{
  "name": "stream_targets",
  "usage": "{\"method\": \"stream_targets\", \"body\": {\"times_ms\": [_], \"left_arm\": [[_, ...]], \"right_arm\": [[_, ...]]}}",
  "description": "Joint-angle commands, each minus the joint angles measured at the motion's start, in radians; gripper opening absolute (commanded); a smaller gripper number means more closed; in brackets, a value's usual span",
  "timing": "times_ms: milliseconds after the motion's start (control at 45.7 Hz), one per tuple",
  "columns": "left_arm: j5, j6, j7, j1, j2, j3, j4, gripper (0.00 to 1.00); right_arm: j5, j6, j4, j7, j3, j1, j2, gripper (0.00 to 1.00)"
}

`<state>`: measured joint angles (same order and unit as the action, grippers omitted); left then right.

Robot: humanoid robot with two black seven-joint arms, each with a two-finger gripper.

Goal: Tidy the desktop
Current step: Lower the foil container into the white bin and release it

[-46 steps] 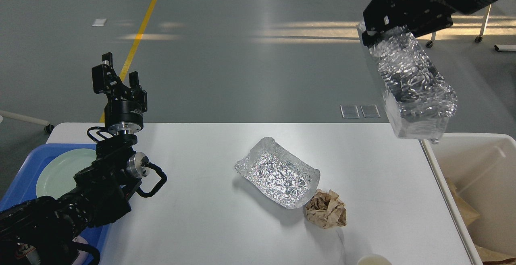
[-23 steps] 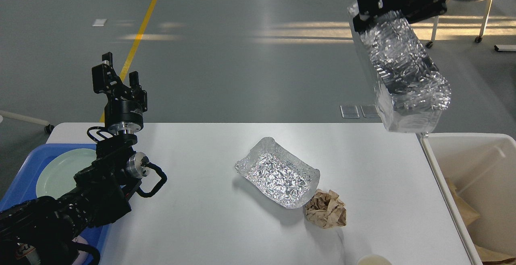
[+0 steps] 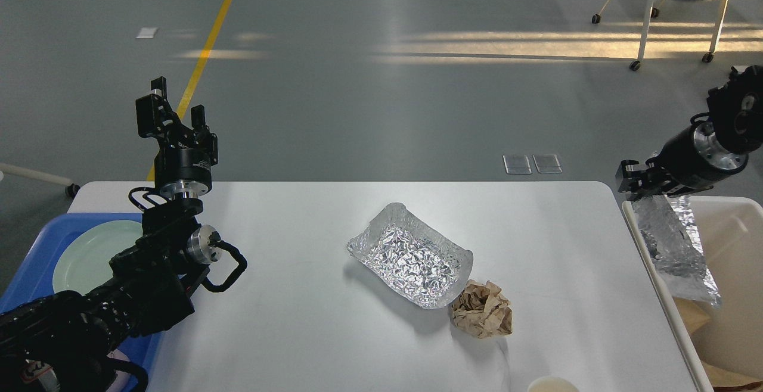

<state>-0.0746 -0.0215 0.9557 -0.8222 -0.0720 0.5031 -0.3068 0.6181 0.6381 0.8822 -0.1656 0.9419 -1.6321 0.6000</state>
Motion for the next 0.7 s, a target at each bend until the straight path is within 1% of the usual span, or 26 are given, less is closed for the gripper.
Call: {"method": "stream_targets", "body": {"times_ms": [0, 131, 153, 197, 219, 306, 328, 372, 438, 460, 679], "left_arm": [[-0.001, 0.000, 0.000, 0.000, 0.001, 0.000, 0.000, 0.96], [-0.001, 0.000, 0.000, 0.000, 0.000, 0.000, 0.000, 0.96], [-0.001, 0.000, 0.000, 0.000, 0.000, 0.000, 0.000, 0.96], [-0.001, 0.000, 0.000, 0.000, 0.000, 0.000, 0.000, 0.96], [-0.001, 0.000, 0.000, 0.000, 0.000, 0.000, 0.000, 0.96], [-0.001, 0.000, 0.000, 0.000, 0.000, 0.000, 0.000, 0.96], [-0.001, 0.000, 0.000, 0.000, 0.000, 0.000, 0.000, 0.96], [-0.001, 0.000, 0.000, 0.000, 0.000, 0.000, 0.000, 0.96], [0.001, 0.000, 0.000, 0.000, 0.000, 0.000, 0.000, 0.96], [-0.001, 0.000, 0.000, 0.000, 0.001, 0.000, 0.000, 0.96], [0.001, 0.000, 0.000, 0.000, 0.001, 0.000, 0.000, 0.96]], "right_arm": [[0.009, -0.171, -0.144, 0.000, 0.054, 0.173, -0.034, 0.00], [0.006, -0.345, -0.293, 0.000, 0.112, 0.349, -0.049, 0.00], [0.005, -0.369, -0.313, 0.000, 0.116, 0.377, -0.051, 0.01], [0.000, -0.418, -0.350, 0.000, 0.124, 0.425, -0.055, 0.08], [-0.003, -0.445, -0.367, 0.000, 0.126, 0.451, -0.061, 0.15], [-0.009, -0.535, -0.427, 0.000, 0.127, 0.540, -0.078, 0.57], [-0.011, -0.557, -0.437, 0.000, 0.127, 0.558, -0.083, 0.64], [-0.015, -0.590, -0.451, 0.000, 0.127, 0.584, -0.086, 0.73], [-0.021, -0.623, -0.453, 0.000, 0.127, 0.604, -0.089, 0.95], [-0.023, -0.627, -0.451, 0.000, 0.126, 0.606, -0.091, 0.99], [-0.026, -0.627, -0.439, -0.002, 0.117, 0.595, -0.092, 1.00]]}}
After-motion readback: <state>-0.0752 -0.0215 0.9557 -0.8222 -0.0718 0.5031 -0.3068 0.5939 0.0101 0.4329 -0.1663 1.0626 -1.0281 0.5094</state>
